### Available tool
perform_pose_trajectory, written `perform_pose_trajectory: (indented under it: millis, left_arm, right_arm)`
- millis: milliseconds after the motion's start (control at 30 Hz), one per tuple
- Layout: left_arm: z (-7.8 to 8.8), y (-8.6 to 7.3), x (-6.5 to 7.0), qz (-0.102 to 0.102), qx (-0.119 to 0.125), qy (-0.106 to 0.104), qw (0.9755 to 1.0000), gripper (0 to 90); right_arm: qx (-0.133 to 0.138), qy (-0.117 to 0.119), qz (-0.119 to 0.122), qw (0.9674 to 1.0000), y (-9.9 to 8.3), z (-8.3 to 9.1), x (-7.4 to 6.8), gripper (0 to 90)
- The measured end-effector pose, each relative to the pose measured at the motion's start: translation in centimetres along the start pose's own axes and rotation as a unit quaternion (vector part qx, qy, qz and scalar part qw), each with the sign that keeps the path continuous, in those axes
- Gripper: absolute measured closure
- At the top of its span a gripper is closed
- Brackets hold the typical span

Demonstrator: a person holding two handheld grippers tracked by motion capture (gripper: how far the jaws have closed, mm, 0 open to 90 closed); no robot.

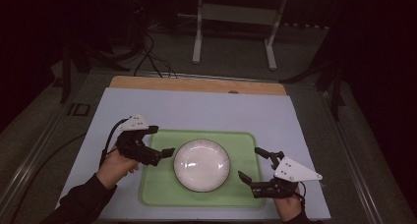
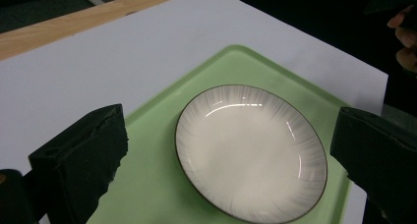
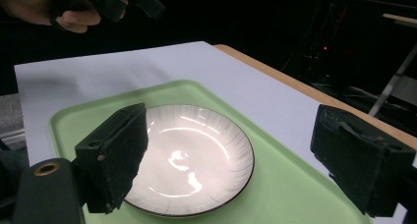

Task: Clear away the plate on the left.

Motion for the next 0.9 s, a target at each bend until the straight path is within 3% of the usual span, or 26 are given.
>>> perform_pose_trajectory:
  millis: [133,400,533,767,900]
  left_arm:
    - [1.1,-0.2,-0.1,0.004,0.018,0.001,0.9998,0.8]
    - [2.2,-1.8,-0.7,-0.009,0.026,0.027,0.9993,0.8]
    - [2.6,-2.6,-0.9,-0.003,0.040,0.017,0.9990,0.8]
    - [3.2,-4.0,-0.9,-0.004,0.043,0.010,0.9990,0.8]
    - [3.3,-5.1,-1.2,0.000,0.036,0.022,0.9991,0.8]
  right_arm:
    - [-0.002,0.001,0.000,1.0000,-0.1,-0.1,0.0,14.0]
    - [-0.002,0.000,-0.001,1.0000,-0.1,-0.2,0.0,14.0]
    - [-0.003,0.000,-0.001,1.0000,-0.1,-0.3,0.0,14.0]
    - [-0.007,0.000,-0.001,1.0000,-0.2,-0.4,0.0,14.0]
    - [-0.007,-0.001,0.000,1.0000,-0.2,-0.4,0.0,14.0]
Point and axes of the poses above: each handheld gripper's, and its own axes: z roughly backward along the jaws, y roughly out of its top, x roughly to its right, the point moved 6 cm from there along -z, roughly forward along the jaws, and after that the axes turned 2 degrees about -y, right-handed, at the moved point
